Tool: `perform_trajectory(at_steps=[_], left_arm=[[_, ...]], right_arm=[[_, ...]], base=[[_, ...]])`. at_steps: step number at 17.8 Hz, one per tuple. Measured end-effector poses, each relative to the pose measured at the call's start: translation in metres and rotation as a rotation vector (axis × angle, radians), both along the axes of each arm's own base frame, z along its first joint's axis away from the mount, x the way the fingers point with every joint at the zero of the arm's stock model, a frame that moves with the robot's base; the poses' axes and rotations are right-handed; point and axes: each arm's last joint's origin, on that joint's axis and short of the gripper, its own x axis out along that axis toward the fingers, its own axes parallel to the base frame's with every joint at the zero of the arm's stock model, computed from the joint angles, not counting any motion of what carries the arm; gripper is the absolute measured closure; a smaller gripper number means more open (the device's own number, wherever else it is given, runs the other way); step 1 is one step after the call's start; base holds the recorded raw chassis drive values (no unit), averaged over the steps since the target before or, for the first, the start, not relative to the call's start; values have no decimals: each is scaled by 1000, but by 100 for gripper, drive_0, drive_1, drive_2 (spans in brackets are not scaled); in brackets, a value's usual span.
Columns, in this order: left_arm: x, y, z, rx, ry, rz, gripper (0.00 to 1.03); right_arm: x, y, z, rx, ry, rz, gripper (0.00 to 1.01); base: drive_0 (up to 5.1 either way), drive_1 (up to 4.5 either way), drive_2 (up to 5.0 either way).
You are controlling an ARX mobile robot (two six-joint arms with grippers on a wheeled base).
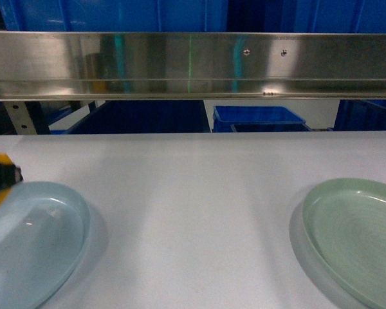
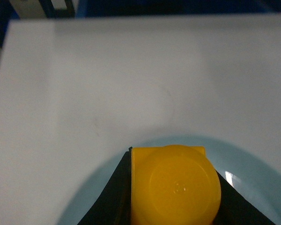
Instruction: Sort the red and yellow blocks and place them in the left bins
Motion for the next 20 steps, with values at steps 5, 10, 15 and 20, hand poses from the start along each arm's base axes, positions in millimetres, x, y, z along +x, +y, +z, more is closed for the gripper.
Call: perform_trajectory(at_steps=[5, 10, 15, 20], left_arm=[[-11, 16, 68, -2, -232, -31, 76], [-58, 10, 89, -3, -318, -101, 76], [-75, 5, 77, 70, -322, -35, 76], [-79, -5, 70, 92, -257, -50, 76]], right_arm=[[0, 0, 0, 0, 0, 0, 72], [0, 0, 0, 0, 0, 0, 72], [0, 0, 0, 0, 0, 0, 72], [0, 0, 0, 0, 0, 0, 72]], base=[[0, 0, 0], [0, 0, 0], [0, 0, 0], [0, 0, 0]])
